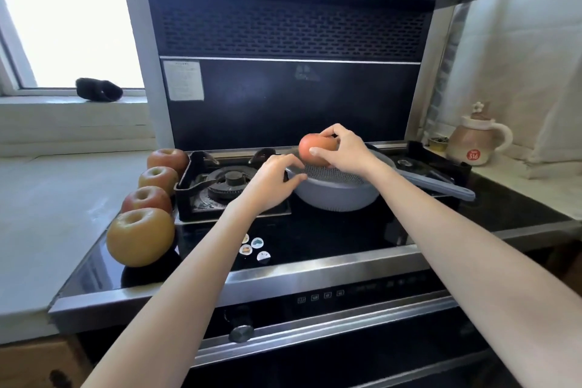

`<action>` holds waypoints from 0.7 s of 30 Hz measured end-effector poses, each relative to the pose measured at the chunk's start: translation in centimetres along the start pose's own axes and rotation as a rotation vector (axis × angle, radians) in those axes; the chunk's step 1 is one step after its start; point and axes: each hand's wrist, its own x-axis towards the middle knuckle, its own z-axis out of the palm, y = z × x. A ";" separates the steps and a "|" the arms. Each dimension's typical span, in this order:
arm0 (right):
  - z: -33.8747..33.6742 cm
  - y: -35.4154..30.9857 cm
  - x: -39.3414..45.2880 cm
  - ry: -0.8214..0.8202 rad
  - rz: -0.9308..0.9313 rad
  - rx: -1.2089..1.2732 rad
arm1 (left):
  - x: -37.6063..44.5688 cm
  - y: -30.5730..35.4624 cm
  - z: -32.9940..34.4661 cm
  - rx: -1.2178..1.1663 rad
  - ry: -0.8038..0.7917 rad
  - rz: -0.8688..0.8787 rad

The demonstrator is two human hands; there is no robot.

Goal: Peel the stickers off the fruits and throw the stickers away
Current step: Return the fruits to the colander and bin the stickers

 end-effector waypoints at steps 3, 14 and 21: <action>0.0 0.9 1.6 -0.084 0.041 -0.151 | 0.3 -0.2 0.1 0.013 -0.100 0.026; 2.4 2.3 4.3 -0.301 0.150 -0.426 | 1.0 0.1 -0.1 -0.058 -0.163 0.026; 2.8 1.8 4.0 -0.357 0.183 -0.492 | 0.9 -0.4 0.1 -0.045 -0.105 0.067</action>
